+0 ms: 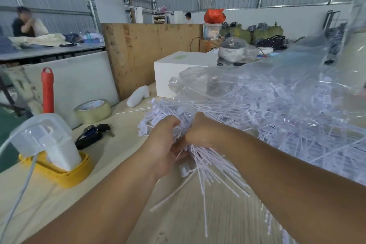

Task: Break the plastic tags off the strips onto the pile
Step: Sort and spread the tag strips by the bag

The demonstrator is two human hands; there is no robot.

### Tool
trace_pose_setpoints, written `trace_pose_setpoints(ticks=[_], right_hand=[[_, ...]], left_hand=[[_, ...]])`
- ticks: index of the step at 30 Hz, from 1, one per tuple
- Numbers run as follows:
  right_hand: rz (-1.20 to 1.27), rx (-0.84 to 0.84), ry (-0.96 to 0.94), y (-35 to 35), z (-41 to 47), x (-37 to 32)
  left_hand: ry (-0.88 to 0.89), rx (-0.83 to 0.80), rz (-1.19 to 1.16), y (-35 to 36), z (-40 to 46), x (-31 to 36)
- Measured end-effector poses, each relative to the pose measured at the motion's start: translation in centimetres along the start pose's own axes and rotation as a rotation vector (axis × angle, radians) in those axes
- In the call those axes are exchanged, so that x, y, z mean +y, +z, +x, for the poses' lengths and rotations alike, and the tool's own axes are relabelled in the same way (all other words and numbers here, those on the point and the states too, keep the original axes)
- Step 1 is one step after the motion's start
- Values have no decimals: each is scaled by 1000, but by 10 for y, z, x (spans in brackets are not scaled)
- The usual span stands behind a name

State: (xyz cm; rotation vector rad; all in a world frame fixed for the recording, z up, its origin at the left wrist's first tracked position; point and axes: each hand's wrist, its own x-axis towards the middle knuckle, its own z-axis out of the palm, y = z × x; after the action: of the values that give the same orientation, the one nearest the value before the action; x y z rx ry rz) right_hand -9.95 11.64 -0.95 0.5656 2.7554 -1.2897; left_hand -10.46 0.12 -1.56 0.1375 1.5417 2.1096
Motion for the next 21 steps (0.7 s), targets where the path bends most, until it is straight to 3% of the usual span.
trace_pose_setpoints(ticks=[9,13,16,21], right_hand=[[-61,119,-57,0,-10,13],[-135,91,-90,-4,-18,14],[-197,78,-92,-11,-25,15],[-231,73,-100,-17,-31,17]], left_hand=[[-98,-228,347,-32,-9,23],[-55,-127,518,-48,-11,25],[37,-21,826,-58,-11,20],[123,-302,1306,-55,-30,8]])
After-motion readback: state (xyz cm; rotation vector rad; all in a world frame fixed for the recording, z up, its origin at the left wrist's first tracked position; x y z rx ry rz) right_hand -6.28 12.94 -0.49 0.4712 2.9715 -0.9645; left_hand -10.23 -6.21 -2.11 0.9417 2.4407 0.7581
